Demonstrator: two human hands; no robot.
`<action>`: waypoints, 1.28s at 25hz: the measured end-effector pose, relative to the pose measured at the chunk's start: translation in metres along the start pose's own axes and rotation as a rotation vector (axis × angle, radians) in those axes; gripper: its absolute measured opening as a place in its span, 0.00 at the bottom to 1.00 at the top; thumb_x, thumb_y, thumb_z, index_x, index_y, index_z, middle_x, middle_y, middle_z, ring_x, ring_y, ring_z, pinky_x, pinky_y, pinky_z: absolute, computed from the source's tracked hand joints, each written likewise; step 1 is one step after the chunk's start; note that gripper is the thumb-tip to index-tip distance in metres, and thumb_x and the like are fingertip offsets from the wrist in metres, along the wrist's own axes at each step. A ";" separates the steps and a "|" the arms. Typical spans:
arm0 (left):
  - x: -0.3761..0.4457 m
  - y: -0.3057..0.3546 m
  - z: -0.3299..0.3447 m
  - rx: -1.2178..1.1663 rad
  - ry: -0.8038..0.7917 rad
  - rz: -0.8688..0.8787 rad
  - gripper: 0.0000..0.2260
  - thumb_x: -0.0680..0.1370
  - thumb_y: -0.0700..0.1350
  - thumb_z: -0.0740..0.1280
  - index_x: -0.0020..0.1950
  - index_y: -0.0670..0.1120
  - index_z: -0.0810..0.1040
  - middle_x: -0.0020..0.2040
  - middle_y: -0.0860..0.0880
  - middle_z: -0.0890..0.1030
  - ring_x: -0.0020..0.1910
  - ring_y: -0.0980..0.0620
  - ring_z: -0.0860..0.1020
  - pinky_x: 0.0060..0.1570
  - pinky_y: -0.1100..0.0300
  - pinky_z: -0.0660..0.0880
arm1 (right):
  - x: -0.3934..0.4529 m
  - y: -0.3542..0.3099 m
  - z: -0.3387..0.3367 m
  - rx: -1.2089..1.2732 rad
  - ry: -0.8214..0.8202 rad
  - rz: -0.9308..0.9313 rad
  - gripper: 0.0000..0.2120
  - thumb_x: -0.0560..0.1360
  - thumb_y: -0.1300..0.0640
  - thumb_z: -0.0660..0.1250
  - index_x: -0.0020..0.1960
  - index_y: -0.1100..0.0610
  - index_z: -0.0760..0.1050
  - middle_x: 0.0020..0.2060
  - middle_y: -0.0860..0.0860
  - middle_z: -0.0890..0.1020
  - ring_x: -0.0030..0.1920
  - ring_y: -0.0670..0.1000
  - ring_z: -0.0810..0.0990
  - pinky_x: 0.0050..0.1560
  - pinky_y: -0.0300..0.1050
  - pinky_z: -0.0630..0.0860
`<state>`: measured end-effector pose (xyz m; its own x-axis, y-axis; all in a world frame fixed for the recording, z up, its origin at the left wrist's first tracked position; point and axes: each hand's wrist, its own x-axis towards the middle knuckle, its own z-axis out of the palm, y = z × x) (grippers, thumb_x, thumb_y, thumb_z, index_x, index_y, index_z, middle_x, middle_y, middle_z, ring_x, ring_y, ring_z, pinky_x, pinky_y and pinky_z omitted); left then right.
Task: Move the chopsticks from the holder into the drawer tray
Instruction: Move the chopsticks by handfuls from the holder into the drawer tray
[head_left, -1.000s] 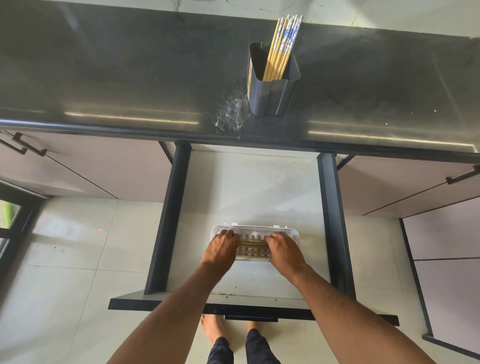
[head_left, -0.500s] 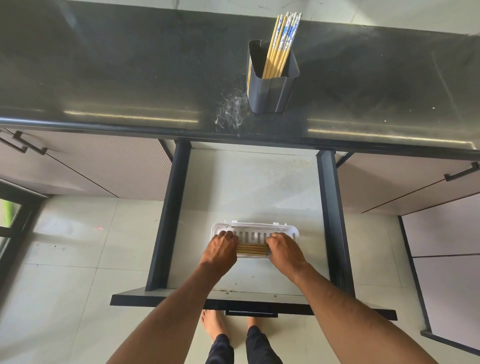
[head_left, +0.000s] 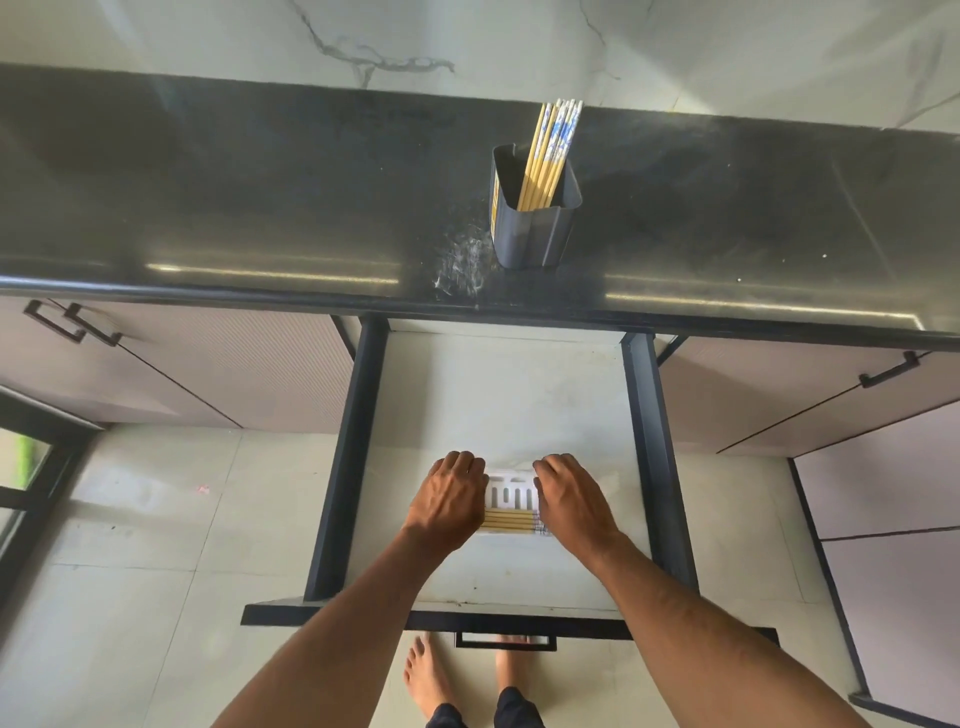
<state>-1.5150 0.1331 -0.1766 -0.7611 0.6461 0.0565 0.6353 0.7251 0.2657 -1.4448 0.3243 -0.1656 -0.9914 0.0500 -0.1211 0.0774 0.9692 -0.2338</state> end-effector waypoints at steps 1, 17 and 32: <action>0.008 -0.001 -0.008 -0.003 0.048 0.007 0.04 0.77 0.39 0.65 0.48 0.43 0.79 0.45 0.46 0.79 0.44 0.46 0.76 0.47 0.53 0.75 | 0.005 -0.001 -0.008 -0.013 0.037 -0.003 0.14 0.72 0.66 0.74 0.57 0.62 0.80 0.51 0.56 0.84 0.52 0.55 0.81 0.52 0.46 0.81; 0.199 -0.011 -0.198 0.061 0.474 0.110 0.15 0.80 0.45 0.56 0.65 0.43 0.69 0.58 0.46 0.75 0.55 0.47 0.73 0.65 0.53 0.70 | 0.160 -0.017 -0.218 -0.149 0.481 0.040 0.26 0.84 0.48 0.57 0.77 0.60 0.60 0.74 0.58 0.69 0.74 0.56 0.67 0.75 0.48 0.64; 0.379 -0.009 -0.206 -0.133 0.495 -0.031 0.23 0.78 0.51 0.45 0.57 0.42 0.76 0.51 0.44 0.80 0.50 0.47 0.78 0.56 0.52 0.77 | 0.343 0.045 -0.261 0.451 0.638 0.256 0.20 0.77 0.57 0.72 0.65 0.59 0.72 0.57 0.54 0.79 0.58 0.52 0.76 0.55 0.37 0.67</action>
<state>-1.8360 0.3225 0.0404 -0.7708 0.4112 0.4867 0.6136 0.6849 0.3931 -1.8091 0.4481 0.0340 -0.7962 0.5154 0.3168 0.2096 0.7262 -0.6547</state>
